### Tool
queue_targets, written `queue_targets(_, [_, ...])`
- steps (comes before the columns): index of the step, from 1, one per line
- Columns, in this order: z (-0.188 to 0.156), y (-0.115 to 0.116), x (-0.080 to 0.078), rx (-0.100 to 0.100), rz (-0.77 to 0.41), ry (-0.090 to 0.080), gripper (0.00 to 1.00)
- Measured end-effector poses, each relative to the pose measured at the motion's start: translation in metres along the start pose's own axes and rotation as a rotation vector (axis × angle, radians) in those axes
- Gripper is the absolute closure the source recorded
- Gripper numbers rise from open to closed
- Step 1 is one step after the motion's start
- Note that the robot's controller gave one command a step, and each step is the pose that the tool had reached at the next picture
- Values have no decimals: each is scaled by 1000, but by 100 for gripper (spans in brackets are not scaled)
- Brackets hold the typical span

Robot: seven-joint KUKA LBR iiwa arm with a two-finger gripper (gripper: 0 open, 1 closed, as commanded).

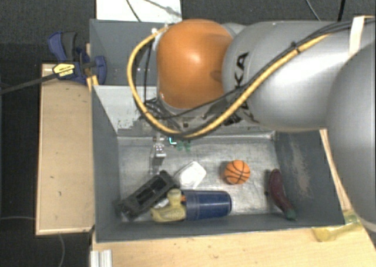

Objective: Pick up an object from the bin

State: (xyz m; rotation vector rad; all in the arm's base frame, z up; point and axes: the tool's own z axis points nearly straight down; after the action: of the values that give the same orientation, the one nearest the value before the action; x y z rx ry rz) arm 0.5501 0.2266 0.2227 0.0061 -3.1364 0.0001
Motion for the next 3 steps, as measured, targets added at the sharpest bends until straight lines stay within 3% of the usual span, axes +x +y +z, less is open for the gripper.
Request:
queue_targets(1, [-5,-1,-2,-2,5,-8,0])
queue_targets(2, [47,-5,11,-3,3,-13,0])
queue_targets(3, [97,-26,43,-2,100,-8,0])
